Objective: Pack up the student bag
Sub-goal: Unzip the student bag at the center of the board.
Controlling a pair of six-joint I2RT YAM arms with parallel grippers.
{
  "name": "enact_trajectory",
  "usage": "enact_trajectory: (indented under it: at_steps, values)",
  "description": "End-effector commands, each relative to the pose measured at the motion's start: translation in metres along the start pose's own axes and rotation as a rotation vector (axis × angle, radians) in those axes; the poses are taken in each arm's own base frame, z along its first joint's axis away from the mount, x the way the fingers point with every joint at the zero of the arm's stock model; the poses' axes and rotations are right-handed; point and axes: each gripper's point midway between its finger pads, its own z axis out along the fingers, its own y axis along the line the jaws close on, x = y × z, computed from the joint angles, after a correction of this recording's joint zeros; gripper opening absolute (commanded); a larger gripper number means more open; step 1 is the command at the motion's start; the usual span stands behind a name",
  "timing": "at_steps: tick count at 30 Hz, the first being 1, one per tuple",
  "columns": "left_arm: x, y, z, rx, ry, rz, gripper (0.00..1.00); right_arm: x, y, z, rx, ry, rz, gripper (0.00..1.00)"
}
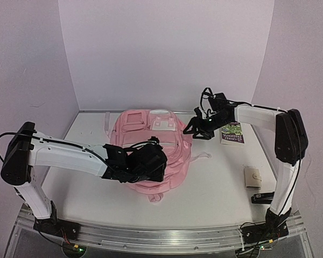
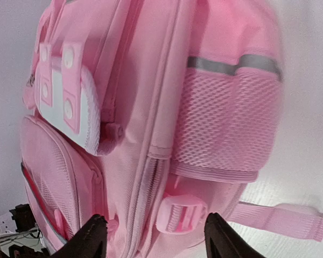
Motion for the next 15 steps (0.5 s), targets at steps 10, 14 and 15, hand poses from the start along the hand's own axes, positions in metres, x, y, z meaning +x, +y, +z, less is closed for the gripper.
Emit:
enact_trajectory:
  at_steps: [10, 14, 15]
  values:
    - [-0.049, -0.041, 0.005, 0.261, -0.085, 0.004, 0.0, 0.069, 0.054, -0.022, -0.22, 0.157, 0.022, 0.63]
    - [-0.054, -0.05, 0.008, 0.289, -0.102, 0.01, 0.0, 0.089, 0.053, -0.007, -0.197, 0.208, 0.021, 0.63]
    - [-0.055, -0.051, 0.008, 0.291, -0.105, 0.009, 0.0, 0.092, 0.051, -0.005, -0.19, 0.213, 0.023, 0.63]
